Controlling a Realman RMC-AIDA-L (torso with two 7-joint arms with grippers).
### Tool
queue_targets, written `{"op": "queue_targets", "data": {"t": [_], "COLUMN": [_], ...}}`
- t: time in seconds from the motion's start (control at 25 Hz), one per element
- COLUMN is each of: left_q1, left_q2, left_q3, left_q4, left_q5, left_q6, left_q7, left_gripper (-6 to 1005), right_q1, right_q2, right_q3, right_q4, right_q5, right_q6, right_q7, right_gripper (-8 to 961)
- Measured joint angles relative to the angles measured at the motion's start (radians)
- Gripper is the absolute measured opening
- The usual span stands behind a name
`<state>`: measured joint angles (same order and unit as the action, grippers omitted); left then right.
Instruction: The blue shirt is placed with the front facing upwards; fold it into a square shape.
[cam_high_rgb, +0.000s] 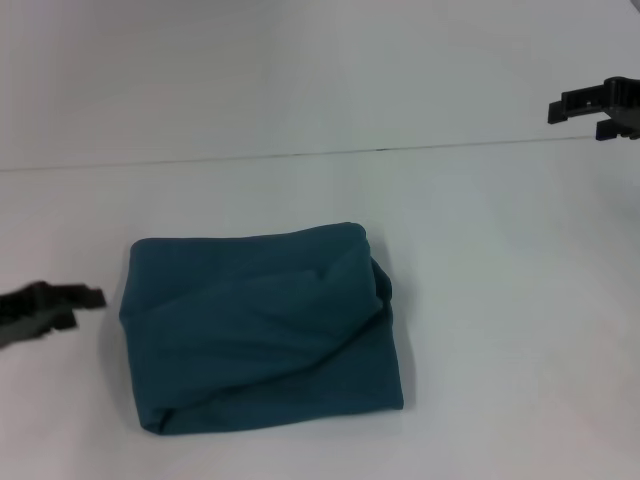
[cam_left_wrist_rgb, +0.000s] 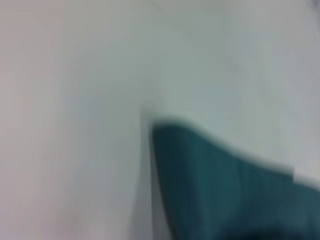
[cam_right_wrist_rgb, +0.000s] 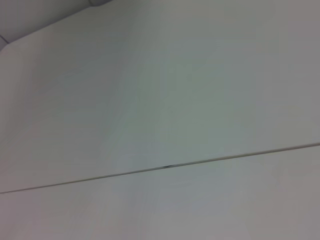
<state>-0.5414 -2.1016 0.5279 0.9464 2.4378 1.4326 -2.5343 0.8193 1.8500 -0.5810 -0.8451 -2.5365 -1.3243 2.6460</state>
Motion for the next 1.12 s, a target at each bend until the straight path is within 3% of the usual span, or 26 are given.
{"op": "queue_targets", "data": {"t": [0.08,0.24,0.4,0.56,0.72,0.92,1.12], "left_q1": [0.066,0.088,0.086,0.088,0.072,0.064,0.059], "left_q2": [-0.03,-0.017,-0.011,-0.01,0.0,0.006,0.01], "left_q3": [-0.039,-0.086,-0.137,-0.163,-0.192,-0.196,-0.199], "left_q4": [0.116,0.091,0.067,0.053,0.01,-0.029,-0.039], "left_q5": [-0.112,-0.216,-0.221,-0.238,-0.269,-0.311,-0.316], "left_q6": [0.031,0.178,0.267,0.276,0.259,0.213,0.196], "left_q7": [0.041,0.113,0.125,0.126,0.125,0.125,0.119], "left_gripper": [480,650,817,936,936,936,937], "right_q1": [-0.003,-0.014,-0.023,-0.022,0.009,0.053,0.082], "right_q2": [0.0,0.0,0.006,0.046,0.084,0.137,0.178], "right_q3": [-0.001,-0.002,-0.002,-0.006,-0.079,-0.214,-0.255], "right_q4": [0.0,0.014,0.051,0.068,0.077,0.079,0.092], "right_q5": [0.008,0.081,0.2,0.236,0.212,0.144,0.12], "right_q6": [-0.003,-0.078,-0.291,-0.437,-0.389,-0.214,-0.118], "right_q7": [-0.004,-0.083,-0.256,-0.354,-0.239,-0.093,-0.057], "right_gripper": [884,884,884,884,884,884,885]}}
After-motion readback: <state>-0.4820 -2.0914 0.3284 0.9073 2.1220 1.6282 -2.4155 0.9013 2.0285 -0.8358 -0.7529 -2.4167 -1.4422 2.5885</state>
